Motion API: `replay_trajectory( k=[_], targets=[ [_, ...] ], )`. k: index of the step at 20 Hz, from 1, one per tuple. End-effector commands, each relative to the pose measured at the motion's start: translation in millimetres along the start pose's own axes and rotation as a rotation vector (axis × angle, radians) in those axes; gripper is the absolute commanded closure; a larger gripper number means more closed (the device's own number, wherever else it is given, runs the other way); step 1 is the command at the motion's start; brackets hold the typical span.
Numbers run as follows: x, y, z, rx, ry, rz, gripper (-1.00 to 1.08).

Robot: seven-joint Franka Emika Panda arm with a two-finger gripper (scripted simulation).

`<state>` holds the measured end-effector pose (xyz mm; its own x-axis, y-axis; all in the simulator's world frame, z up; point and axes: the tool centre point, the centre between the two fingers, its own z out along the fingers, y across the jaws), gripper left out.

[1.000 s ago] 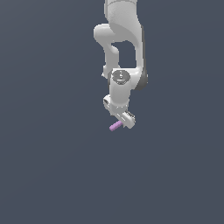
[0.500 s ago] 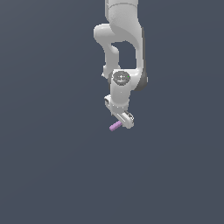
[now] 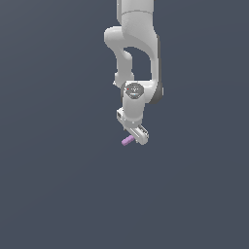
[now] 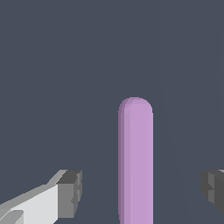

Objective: Pick up the object and move it to a goal position.

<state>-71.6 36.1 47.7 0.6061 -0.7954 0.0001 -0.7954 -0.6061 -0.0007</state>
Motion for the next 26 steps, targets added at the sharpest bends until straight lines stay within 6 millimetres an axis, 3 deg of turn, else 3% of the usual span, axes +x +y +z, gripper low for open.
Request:
replay_trajectory(
  k=[1,10,11,26],
  targets=[
    [-0.5,0.7,12.0,-0.001,0.0,0.001,-0.92],
    [-0.4,0.2,33.7,-0.001,0.0,0.003,-0.92],
    [-0.4,0.2,33.7,-0.001,0.0,0.003,1.08],
    [5.5,-1.3,31.0,0.016,0.008,-0.002,1.08]
  ],
)
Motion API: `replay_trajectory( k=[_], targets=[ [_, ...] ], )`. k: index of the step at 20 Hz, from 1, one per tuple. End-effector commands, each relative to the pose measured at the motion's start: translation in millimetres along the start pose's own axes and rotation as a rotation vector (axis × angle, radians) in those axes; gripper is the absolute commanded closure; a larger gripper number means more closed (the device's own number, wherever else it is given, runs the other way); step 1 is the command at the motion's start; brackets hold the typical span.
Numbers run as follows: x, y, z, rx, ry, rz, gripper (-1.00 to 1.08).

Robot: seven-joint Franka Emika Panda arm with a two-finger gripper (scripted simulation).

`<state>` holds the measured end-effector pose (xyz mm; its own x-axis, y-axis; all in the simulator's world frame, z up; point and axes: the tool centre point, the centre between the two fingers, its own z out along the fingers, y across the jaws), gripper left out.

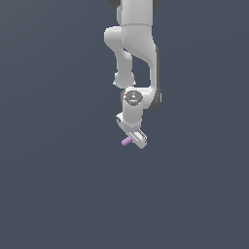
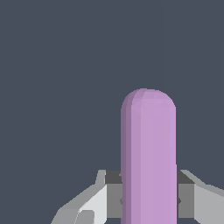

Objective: Pick up the object and move it to a goal position.

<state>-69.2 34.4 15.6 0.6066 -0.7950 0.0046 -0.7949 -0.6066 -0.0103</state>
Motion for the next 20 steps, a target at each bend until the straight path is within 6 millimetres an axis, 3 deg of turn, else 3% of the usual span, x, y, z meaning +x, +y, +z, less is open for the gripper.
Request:
replay_trajectory(
  k=[1,7,20],
  targets=[
    [5.2,-1.1,-2.1,0.014,0.007,-0.003,1.08],
    [28.4,-7.2,-12.7,0.081,0.04,-0.022,1.08],
    [99.0,-24.7,-54.5,0.298,0.144,-0.081,1.08]
  ],
)
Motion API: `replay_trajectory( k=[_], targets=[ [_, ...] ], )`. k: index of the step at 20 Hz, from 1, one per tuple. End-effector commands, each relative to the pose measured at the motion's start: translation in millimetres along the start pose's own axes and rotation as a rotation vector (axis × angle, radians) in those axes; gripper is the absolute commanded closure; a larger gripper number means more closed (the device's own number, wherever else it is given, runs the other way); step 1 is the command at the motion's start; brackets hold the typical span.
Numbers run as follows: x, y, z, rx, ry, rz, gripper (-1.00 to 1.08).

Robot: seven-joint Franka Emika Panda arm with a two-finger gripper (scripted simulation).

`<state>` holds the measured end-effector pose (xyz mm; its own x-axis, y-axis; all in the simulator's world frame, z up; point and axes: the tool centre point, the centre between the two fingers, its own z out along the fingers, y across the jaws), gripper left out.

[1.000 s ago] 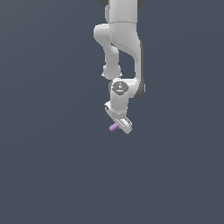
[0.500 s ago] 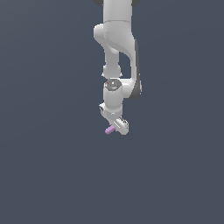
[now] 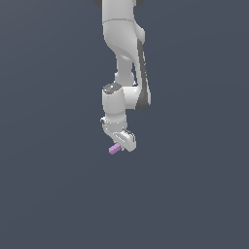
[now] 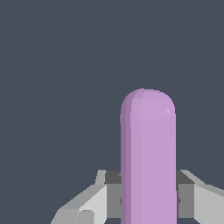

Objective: Pick up the object and move it to a goal position.

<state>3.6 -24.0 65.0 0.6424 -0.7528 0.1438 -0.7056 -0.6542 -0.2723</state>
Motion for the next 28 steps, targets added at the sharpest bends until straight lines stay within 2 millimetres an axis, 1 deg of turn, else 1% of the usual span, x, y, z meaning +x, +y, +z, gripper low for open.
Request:
replay_trajectory(
  k=[1,8,17,28],
  targets=[
    [14.4,-4.0,-6.4,0.042,0.021,-0.011,1.08],
    [48.0,-13.4,-23.6,0.142,0.068,-0.038,1.08],
    [86.1,-23.4,-47.1,0.262,0.122,-0.069,1.08],
    [133.3,-33.7,-82.6,0.417,0.193,-0.109,1.08]
  ],
)
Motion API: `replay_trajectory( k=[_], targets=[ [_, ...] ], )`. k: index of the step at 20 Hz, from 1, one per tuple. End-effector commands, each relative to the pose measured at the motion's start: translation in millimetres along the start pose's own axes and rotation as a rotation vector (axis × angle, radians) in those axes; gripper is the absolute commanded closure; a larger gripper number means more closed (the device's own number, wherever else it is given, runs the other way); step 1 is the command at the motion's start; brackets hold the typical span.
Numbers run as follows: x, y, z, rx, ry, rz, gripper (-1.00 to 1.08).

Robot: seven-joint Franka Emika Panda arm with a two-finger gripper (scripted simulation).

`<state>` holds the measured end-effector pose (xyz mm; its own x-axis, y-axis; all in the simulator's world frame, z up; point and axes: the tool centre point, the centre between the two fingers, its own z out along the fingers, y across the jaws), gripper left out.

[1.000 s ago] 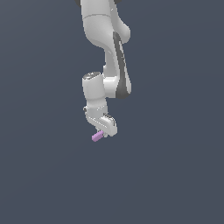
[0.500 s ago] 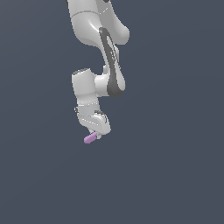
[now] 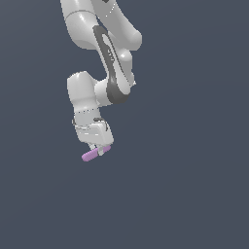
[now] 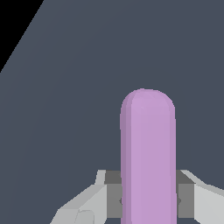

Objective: Pick up the object and move it to a goal position.

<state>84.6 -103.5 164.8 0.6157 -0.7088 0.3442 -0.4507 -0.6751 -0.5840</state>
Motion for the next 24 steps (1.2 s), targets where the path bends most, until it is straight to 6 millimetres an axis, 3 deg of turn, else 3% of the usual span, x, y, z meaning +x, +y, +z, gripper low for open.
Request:
replay_trajectory(
  k=[1,10,24],
  targets=[
    [13.6,-4.1,-6.3,0.039,0.019,-0.01,1.08],
    [67.5,-18.5,-35.0,0.202,0.093,-0.052,1.08],
    [156.0,-35.7,-97.2,0.503,0.22,-0.133,1.08]
  ],
)
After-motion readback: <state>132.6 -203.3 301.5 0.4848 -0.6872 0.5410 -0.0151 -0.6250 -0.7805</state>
